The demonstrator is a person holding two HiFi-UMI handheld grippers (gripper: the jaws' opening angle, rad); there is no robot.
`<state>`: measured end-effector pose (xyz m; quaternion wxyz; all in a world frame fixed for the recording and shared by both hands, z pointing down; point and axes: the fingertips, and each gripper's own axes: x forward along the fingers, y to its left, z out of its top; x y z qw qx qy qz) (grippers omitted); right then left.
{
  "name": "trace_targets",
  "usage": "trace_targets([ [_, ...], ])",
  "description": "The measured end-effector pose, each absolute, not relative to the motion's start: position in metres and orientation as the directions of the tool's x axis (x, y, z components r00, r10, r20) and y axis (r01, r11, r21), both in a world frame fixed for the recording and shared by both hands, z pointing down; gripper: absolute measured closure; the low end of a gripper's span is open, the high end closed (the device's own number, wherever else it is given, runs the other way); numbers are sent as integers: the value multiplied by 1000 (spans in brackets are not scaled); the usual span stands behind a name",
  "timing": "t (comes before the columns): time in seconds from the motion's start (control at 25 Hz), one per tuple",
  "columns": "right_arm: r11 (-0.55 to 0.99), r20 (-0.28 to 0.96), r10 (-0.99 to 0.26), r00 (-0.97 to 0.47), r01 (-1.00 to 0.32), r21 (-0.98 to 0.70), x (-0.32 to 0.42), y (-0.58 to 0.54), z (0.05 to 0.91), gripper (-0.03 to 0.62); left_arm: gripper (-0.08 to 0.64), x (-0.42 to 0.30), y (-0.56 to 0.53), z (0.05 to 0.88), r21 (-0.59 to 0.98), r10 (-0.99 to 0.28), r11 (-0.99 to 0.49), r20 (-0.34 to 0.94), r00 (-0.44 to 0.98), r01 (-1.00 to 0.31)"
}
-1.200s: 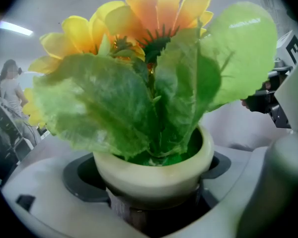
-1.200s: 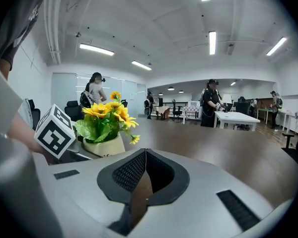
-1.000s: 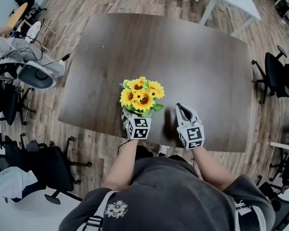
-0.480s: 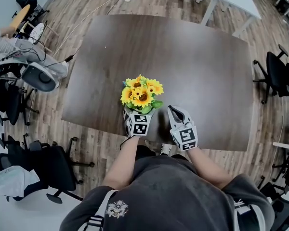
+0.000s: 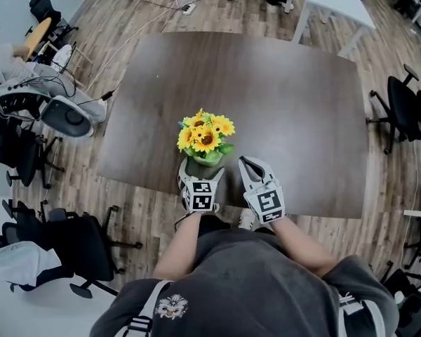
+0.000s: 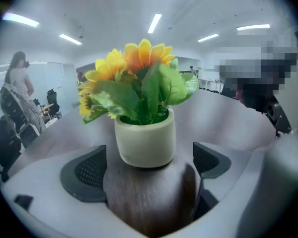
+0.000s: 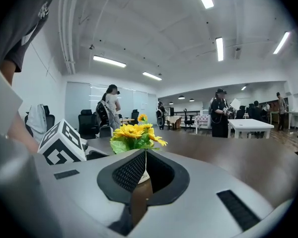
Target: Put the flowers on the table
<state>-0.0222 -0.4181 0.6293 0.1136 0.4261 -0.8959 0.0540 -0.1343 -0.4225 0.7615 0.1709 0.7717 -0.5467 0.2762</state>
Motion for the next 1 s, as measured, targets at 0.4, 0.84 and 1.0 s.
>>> trace_targets([
  [0.4, 682, 137, -728, -672, -730, 41, -32, -395, 583, 568, 78, -141, -395, 645, -60, -887, -270, 405, 223, -961],
  [0.84, 559, 102, -829, -550, -818, 135, -25, -381, 541, 568, 552, -171, -380, 562, -74, -946, -275, 202, 255, -959],
  [1.0, 504, 94, -863, -496, -853, 133, -32, -367, 534, 568, 552, -186, -375, 551, -49, -939, -312, 169, 300, -949],
])
